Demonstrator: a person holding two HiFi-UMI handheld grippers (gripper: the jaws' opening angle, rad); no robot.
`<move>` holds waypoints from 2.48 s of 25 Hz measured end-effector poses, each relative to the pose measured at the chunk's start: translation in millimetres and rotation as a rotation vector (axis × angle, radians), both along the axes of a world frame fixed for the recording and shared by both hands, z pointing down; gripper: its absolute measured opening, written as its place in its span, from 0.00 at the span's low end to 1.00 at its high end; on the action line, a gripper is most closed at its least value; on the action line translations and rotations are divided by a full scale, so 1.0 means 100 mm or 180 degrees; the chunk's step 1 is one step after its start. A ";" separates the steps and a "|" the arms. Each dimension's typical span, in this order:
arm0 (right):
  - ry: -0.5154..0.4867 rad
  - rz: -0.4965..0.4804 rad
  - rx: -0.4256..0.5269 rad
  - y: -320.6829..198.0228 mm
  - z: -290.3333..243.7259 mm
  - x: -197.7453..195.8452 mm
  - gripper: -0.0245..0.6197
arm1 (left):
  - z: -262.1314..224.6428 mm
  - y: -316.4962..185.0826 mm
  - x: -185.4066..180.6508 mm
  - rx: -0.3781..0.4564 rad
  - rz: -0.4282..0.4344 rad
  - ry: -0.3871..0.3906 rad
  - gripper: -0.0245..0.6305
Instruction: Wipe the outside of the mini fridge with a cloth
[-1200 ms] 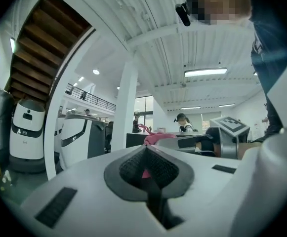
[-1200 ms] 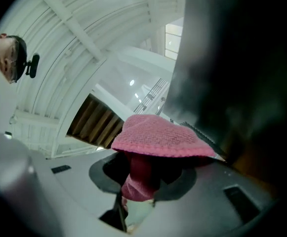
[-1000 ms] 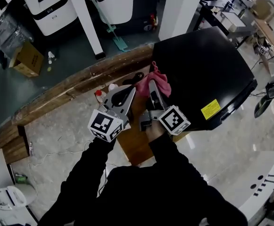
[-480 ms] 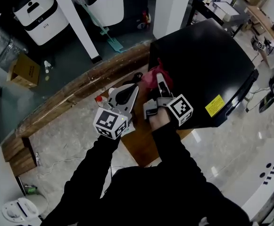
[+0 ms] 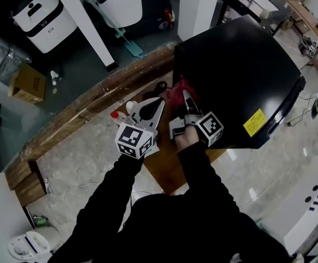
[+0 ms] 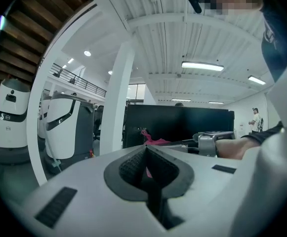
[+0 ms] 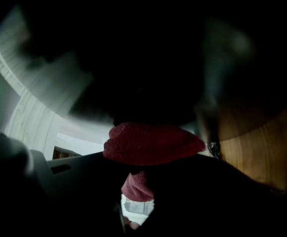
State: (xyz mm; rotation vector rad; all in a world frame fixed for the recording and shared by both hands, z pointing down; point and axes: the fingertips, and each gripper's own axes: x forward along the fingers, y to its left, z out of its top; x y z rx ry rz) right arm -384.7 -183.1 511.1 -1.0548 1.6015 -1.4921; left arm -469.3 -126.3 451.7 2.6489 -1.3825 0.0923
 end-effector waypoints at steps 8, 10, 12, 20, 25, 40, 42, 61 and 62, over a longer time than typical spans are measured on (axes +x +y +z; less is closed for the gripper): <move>0.0092 -0.0038 -0.0243 0.00 0.58 0.00 0.23 | 0.72 -0.08 0.09 -0.0402 -0.0022 -0.0006 0.04; 0.0139 -0.0047 -0.0305 0.01 0.73 0.00 0.23 | 0.90 -0.09 0.07 -0.0485 -0.0057 -0.0018 0.04; 0.0147 -0.0047 -0.0383 0.02 0.90 0.00 0.23 | 1.09 -0.11 0.06 -0.0562 -0.0078 -0.0068 0.04; 0.0157 -0.0115 -0.0508 -0.05 1.58 -0.01 0.23 | 1.79 -0.15 0.05 -0.0871 -0.0184 -0.0130 0.04; 0.0235 -0.0101 -0.0666 -0.03 1.96 0.01 0.23 | 2.04 -0.10 0.12 -0.1039 -0.0157 -0.0121 0.04; 0.0294 0.0024 -0.1028 0.01 2.81 0.05 0.23 | 2.20 0.08 0.12 -0.1120 -0.0124 -0.0183 0.04; 0.0349 -0.0060 -0.1024 0.08 2.77 0.00 0.23 | 2.18 0.12 0.09 -0.1122 -0.0135 -0.0177 0.04; 0.0807 -0.0686 0.0658 1.25 -0.45 0.42 0.23 | -0.06 1.01 0.68 -0.0146 0.0310 0.0292 0.04; 0.0824 -0.0631 0.0694 1.27 -0.58 0.49 0.23 | -0.18 1.04 0.75 -0.0086 0.0374 0.0315 0.04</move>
